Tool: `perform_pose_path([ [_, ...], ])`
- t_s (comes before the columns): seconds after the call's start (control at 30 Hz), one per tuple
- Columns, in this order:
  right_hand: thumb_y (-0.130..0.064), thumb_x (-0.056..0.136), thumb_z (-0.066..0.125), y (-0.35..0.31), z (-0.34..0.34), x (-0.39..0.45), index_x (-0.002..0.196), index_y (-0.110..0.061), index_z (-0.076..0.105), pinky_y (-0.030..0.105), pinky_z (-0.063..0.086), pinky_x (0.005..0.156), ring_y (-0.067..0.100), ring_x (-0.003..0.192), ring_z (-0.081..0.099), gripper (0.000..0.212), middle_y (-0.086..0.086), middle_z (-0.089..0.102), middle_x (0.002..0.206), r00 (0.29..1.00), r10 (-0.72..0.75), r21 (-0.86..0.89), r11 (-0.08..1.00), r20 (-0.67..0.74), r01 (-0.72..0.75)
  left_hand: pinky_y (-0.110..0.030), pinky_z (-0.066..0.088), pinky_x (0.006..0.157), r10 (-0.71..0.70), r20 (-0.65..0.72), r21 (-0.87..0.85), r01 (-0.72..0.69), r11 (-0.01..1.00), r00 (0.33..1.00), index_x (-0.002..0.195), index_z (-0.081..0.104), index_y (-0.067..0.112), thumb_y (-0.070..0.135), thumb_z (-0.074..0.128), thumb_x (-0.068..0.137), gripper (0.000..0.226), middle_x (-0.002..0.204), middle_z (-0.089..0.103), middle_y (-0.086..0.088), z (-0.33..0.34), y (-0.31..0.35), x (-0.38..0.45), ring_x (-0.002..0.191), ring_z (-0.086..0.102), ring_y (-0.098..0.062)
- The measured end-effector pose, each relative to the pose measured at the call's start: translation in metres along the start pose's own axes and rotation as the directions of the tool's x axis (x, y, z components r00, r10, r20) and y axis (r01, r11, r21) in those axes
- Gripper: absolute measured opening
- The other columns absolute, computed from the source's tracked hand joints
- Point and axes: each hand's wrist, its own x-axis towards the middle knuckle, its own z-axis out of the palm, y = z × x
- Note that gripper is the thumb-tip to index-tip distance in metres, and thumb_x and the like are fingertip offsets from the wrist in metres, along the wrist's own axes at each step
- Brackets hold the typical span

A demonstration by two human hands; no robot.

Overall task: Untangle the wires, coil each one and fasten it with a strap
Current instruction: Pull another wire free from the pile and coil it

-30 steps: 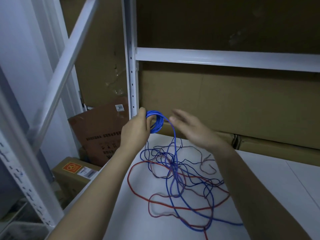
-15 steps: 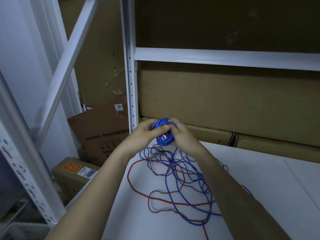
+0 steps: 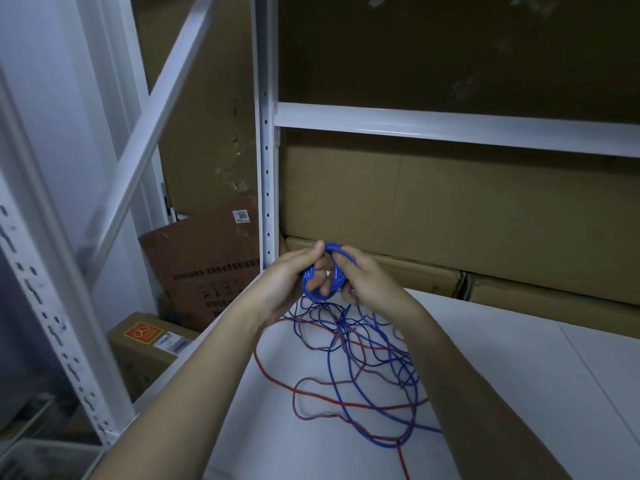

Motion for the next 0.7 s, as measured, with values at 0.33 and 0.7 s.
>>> perform_pose_path([
  [0.33,-0.023,0.102,0.044,0.012,-0.023,-0.011,0.082,-0.022,0.06,0.012,0.028,0.047,0.0,0.044,0.031,0.026,-0.015,0.036,0.046,0.936,-0.158,-0.043,0.987,-0.316,0.152,-0.021,0.019,0.044,-0.028,-0.186,-0.076,0.014,0.997,0.982,0.062,0.035,0.016,0.037,0.043,0.097,0.041,0.041,0.023,0.008,0.001,-0.007,-0.003,0.04,0.019,-0.008],
  [0.7,-0.021,0.098,0.043,0.052,0.033,-0.03,0.087,-0.023,0.058,0.029,0.046,0.08,0.009,0.084,0.063,0.018,-0.004,0.073,0.088,0.967,0.212,-0.422,0.896,0.142,-0.134,-0.03,0.037,0.079,0.095,-0.431,-0.205,-0.2,0.958,0.897,0.076,0.044,0.012,0.02,0.028,0.106,0.035,0.065,0.048,0.001,0.003,-0.013,0.013,0.065,0.045,-0.016],
])
